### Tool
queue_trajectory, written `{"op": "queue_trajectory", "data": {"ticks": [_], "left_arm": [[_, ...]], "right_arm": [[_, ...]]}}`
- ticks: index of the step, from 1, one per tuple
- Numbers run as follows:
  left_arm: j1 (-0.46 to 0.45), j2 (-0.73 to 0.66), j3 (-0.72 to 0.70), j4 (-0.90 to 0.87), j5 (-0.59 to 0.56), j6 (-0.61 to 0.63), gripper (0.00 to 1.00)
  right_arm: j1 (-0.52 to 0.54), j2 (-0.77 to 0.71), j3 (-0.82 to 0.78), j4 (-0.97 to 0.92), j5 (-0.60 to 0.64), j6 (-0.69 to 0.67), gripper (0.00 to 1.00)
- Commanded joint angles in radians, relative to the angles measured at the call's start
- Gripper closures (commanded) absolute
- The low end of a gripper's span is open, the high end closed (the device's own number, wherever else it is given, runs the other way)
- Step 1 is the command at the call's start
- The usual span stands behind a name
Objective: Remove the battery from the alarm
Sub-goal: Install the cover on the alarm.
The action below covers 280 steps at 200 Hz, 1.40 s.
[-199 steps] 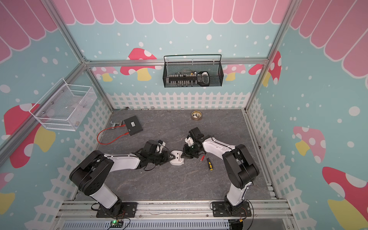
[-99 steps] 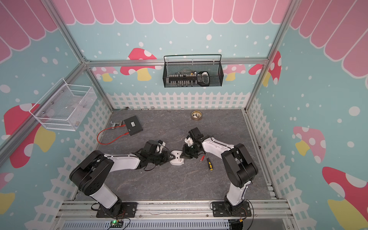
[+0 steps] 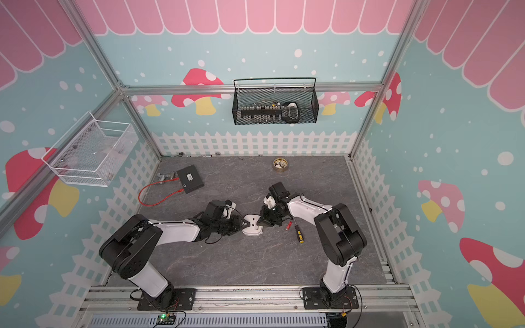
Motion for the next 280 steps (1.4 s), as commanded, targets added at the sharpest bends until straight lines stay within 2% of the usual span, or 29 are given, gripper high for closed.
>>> {"op": "queue_trajectory", "data": {"ticks": [1,92,280], "left_arm": [[-0.010,0.011,-0.022,-0.016,-0.007,-0.003,0.47],[-0.008,0.009,-0.025,-0.013,-0.015,-0.004,0.47],[-0.004,0.015,-0.025,-0.012,-0.031,-0.003,0.47]], "right_arm": [[0.007,0.031,0.012,-0.004,-0.014,0.001,0.98],[0.008,0.013,-0.001,-0.010,-0.005,0.006,0.94],[0.007,-0.024,-0.051,0.035,-0.005,0.055,0.94]]}}
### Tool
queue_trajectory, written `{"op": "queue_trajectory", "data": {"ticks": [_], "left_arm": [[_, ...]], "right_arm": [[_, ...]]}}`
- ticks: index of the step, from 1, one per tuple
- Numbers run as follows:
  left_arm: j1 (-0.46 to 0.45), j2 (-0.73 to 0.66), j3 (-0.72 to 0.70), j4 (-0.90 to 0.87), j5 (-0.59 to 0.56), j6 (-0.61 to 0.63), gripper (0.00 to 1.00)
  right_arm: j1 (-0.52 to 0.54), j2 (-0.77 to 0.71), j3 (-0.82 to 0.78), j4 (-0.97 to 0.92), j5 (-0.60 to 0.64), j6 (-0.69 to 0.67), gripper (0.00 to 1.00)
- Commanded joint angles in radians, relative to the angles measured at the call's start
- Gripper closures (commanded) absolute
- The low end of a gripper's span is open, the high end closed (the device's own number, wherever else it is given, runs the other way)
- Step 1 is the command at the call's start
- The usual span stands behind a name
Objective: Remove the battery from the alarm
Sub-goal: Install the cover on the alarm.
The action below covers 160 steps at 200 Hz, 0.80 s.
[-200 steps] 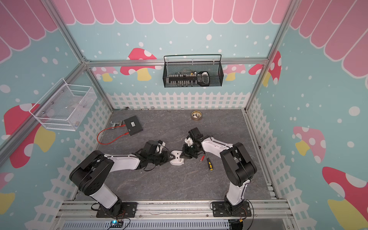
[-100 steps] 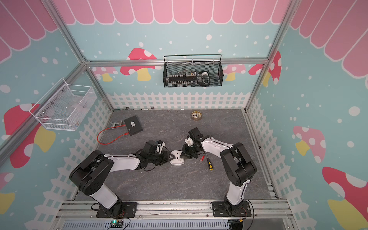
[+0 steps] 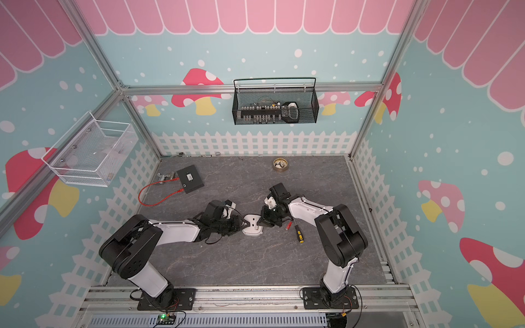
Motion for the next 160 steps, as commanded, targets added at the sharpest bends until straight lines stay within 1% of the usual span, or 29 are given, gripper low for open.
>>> {"op": "queue_trajectory", "data": {"ticks": [1,29,46,64,87,160], "left_arm": [[-0.003,0.015,-0.018,-0.024,-0.028,-0.004,0.47],[-0.004,0.011,-0.021,-0.025,-0.030,-0.003,0.47],[-0.003,0.009,-0.024,-0.025,-0.030,-0.004,0.48],[0.000,0.007,-0.026,-0.025,-0.031,-0.004,0.47],[0.002,0.007,-0.023,-0.025,-0.030,-0.001,0.48],[0.005,0.003,-0.024,-0.025,-0.032,0.000,0.47]], "right_arm": [[0.009,-0.008,-0.019,-0.005,-0.007,0.010,0.94],[0.008,0.009,-0.014,-0.002,-0.016,0.007,0.94],[0.009,0.011,-0.014,0.000,-0.015,0.008,0.92],[0.008,0.010,-0.016,0.000,-0.018,0.010,0.85],[0.008,0.003,-0.020,-0.002,-0.015,0.012,0.73],[0.003,-0.018,-0.021,-0.036,0.010,0.000,0.72]]}}
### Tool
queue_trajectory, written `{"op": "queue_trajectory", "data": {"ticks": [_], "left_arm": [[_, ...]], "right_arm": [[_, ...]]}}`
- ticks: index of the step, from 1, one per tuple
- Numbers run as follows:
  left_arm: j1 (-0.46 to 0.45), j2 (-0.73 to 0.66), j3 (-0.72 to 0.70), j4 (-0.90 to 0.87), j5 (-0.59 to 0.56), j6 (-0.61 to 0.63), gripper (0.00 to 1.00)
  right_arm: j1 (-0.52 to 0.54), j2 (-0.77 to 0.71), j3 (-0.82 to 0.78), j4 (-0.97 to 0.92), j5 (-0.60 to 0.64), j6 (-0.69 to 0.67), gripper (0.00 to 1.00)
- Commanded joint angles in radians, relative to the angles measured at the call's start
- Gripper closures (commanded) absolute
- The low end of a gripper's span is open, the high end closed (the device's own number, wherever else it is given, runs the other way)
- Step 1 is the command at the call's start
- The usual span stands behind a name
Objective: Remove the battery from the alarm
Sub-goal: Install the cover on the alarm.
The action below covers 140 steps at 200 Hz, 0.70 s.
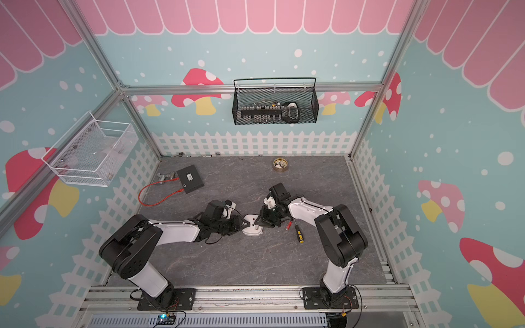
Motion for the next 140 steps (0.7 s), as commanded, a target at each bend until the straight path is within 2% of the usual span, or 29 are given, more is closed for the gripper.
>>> {"op": "queue_trajectory", "data": {"ticks": [1,84,107,113,131,140], "left_arm": [[0.005,0.002,-0.024,-0.028,-0.031,0.000,0.47],[0.013,-0.002,-0.026,-0.027,-0.031,0.003,0.47],[0.013,-0.002,-0.026,-0.028,-0.031,0.003,0.47],[0.013,-0.002,-0.026,-0.028,-0.030,0.002,0.47],[0.013,0.000,-0.026,-0.028,-0.031,0.004,0.48],[0.013,0.001,-0.025,-0.028,-0.031,0.004,0.48]], "right_arm": [[0.000,-0.019,-0.017,-0.054,0.031,-0.016,0.72],[-0.019,-0.048,0.006,-0.140,0.086,-0.062,0.71],[-0.028,-0.080,0.013,-0.165,0.136,-0.074,0.72],[-0.030,-0.095,0.013,-0.165,0.152,-0.072,0.74],[-0.035,-0.119,0.039,-0.162,0.170,-0.098,0.98],[-0.032,-0.121,0.062,-0.163,0.165,-0.122,1.00]]}}
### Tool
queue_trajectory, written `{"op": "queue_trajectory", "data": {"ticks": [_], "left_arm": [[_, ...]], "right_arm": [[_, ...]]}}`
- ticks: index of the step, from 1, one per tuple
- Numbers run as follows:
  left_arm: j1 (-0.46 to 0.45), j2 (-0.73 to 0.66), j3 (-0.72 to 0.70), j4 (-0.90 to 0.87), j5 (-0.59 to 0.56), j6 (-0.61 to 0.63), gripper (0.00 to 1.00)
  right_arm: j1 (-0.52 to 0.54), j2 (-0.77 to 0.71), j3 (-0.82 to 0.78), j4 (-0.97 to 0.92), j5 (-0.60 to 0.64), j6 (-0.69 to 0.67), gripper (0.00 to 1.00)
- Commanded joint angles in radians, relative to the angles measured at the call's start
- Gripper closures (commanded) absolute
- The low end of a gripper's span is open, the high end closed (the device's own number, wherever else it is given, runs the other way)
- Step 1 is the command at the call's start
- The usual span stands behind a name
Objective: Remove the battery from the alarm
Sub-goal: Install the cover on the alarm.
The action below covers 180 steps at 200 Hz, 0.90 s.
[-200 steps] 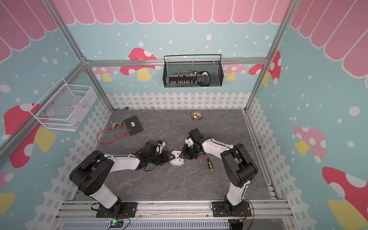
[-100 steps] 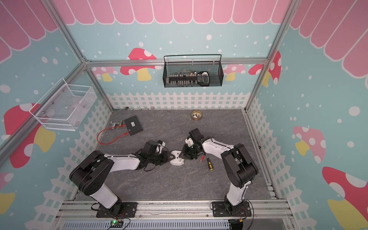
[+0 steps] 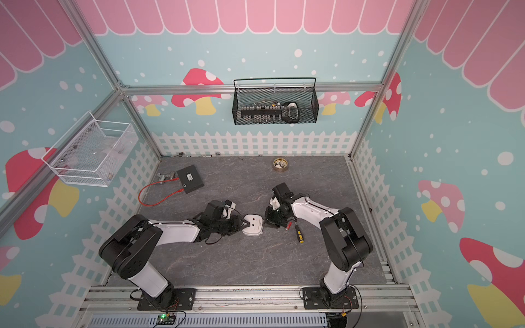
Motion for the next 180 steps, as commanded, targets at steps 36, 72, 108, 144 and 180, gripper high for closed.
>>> {"op": "queue_trajectory", "data": {"ticks": [36,72,108,144,180], "left_arm": [[0.007,0.001,-0.015,-0.038,-0.031,0.001,0.49],[0.008,-0.006,-0.006,-0.058,-0.041,0.003,0.49],[0.007,-0.009,0.000,-0.073,-0.047,0.005,0.49],[0.006,-0.005,0.007,-0.078,-0.051,0.004,0.49],[0.006,-0.001,0.012,-0.081,-0.051,0.006,0.49]], "right_arm": [[0.028,0.018,0.177,-0.130,0.078,-0.171,1.00],[0.070,0.094,0.233,-0.198,0.118,-0.238,1.00],[0.105,0.142,0.305,-0.283,0.206,-0.292,1.00],[0.120,0.162,0.332,-0.316,0.247,-0.315,1.00],[0.135,0.176,0.340,-0.331,0.253,-0.327,1.00]]}}
